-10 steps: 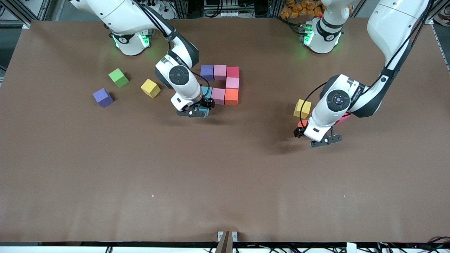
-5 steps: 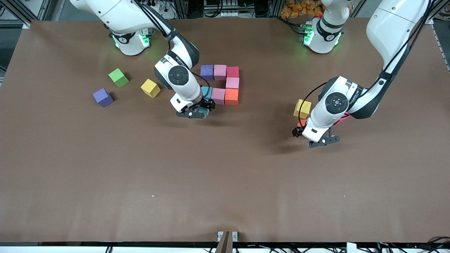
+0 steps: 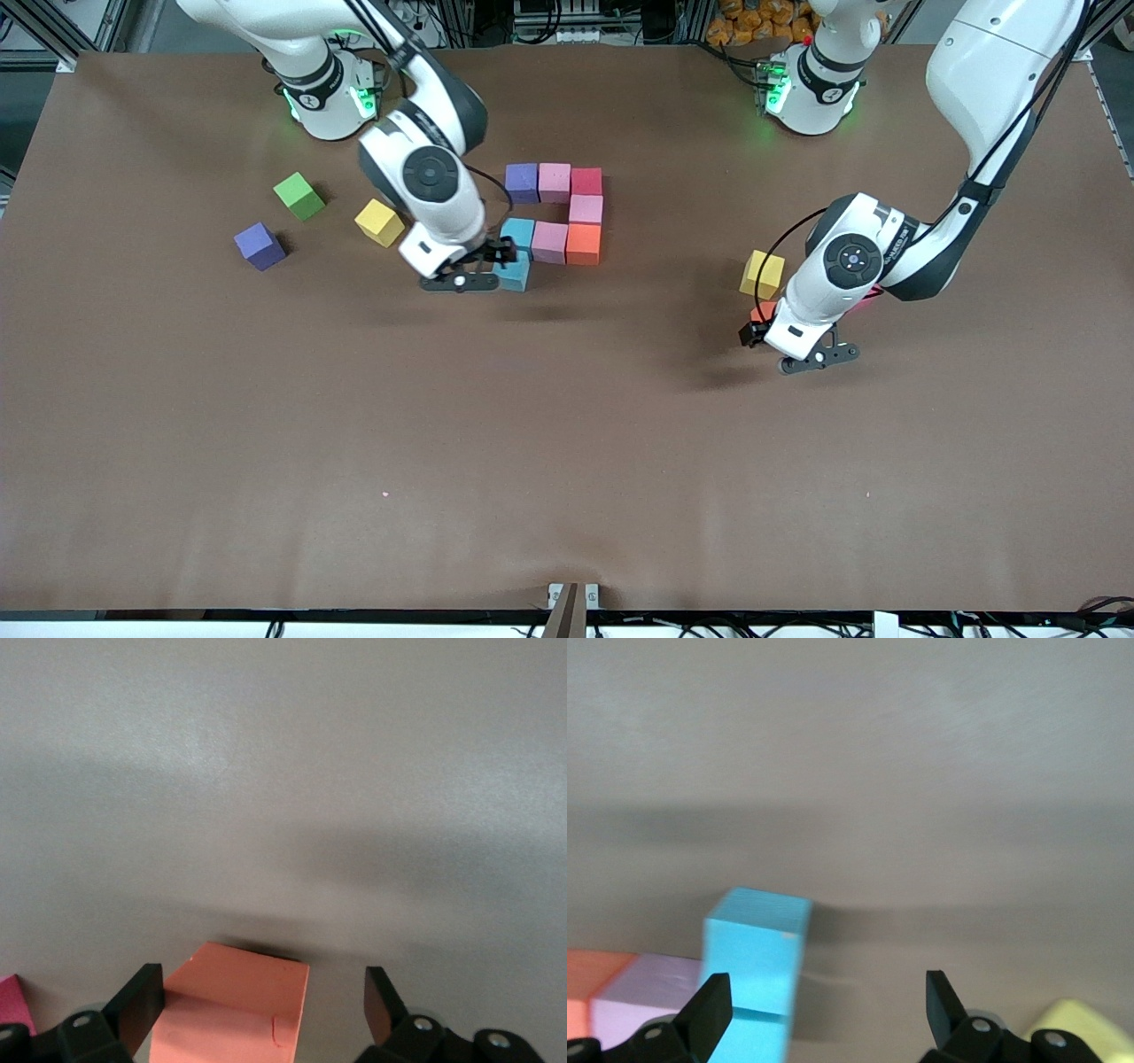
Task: Form number 2 with 11 blocks
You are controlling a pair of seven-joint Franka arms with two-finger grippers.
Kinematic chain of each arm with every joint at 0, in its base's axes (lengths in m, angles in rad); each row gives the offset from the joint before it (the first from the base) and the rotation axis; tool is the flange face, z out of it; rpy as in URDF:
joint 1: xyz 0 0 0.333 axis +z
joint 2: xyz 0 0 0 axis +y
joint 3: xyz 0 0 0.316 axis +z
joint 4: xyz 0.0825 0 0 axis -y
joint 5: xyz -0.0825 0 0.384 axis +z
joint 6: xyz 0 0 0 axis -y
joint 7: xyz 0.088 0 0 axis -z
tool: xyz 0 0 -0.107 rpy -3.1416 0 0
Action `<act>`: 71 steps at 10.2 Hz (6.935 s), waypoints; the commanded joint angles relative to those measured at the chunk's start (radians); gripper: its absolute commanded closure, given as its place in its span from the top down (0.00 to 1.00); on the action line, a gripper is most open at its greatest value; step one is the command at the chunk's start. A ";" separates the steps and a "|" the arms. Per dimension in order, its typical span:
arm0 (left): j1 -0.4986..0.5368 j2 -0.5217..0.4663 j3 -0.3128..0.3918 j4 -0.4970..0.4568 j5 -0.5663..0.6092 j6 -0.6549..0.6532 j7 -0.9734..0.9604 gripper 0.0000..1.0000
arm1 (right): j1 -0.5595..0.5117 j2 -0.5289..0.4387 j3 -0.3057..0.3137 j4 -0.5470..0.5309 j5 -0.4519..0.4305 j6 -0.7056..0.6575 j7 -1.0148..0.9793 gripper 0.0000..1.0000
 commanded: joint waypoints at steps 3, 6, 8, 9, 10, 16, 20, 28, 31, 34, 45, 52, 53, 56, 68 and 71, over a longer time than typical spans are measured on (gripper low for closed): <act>0.015 -0.031 -0.007 -0.002 -0.022 -0.011 0.028 1.00 | -0.217 -0.089 0.003 -0.097 0.013 -0.033 -0.535 0.95; 0.023 -0.051 -0.007 0.002 -0.028 -0.011 0.026 1.00 | -0.372 -0.084 -0.003 -0.127 0.012 -0.005 -0.832 0.95; 0.011 -0.036 -0.008 0.001 -0.028 -0.031 0.014 1.00 | -0.400 -0.084 -0.005 -0.237 0.012 0.130 -0.902 0.95; 0.010 -0.027 -0.008 -0.004 -0.028 -0.034 -0.003 1.00 | -0.406 -0.083 -0.005 -0.285 0.012 0.157 -0.907 0.95; 0.009 -0.016 -0.010 -0.008 -0.030 -0.037 -0.005 1.00 | -0.406 -0.083 -0.002 -0.311 0.013 0.151 -0.941 0.96; 0.009 0.007 -0.010 -0.031 -0.028 -0.039 -0.005 1.00 | -0.398 -0.083 0.013 -0.350 0.097 -0.016 -1.106 0.97; 0.014 0.016 -0.011 -0.030 -0.034 -0.039 -0.018 1.00 | -0.388 -0.086 0.161 -0.347 0.099 -0.027 -1.131 0.96; 0.015 0.007 -0.011 -0.021 -0.051 -0.082 -0.101 0.00 | -0.384 -0.129 0.123 -0.345 0.041 -0.088 -1.134 0.96; 0.017 -0.007 -0.011 0.024 -0.134 -0.089 -0.145 0.00 | -0.398 -0.354 0.081 -0.382 0.042 -0.105 -1.142 0.97; 0.020 -0.007 -0.010 0.064 -0.146 -0.089 -0.252 0.00 | -0.450 -0.454 -0.067 -0.390 0.051 -0.091 -1.329 0.97; -0.221 0.105 -0.008 0.319 -0.160 -0.155 -0.469 0.00 | -0.795 -0.209 -0.132 -0.539 0.056 0.308 -1.615 0.96; -0.419 0.227 0.056 0.519 -0.174 -0.163 -0.557 0.00 | -0.797 -0.265 -0.132 -0.574 0.059 0.199 -1.581 0.96; -0.378 0.225 0.065 0.524 -0.174 -0.213 -0.583 0.00 | -0.799 -0.264 -0.134 -0.609 0.059 0.250 -1.581 0.95; -0.274 0.193 0.065 0.524 -0.168 -0.281 -0.589 0.00 | -0.815 -0.255 -0.134 -0.683 0.059 0.366 -1.575 0.95; -0.100 0.131 0.097 0.519 -0.230 -0.482 -0.687 0.00 | -0.832 -0.215 -0.134 -0.688 0.059 0.421 -1.575 0.88; -0.097 0.134 0.096 0.525 -0.235 -0.490 -0.704 0.00 | -0.809 -0.227 -0.131 -0.683 0.058 0.418 -1.575 0.56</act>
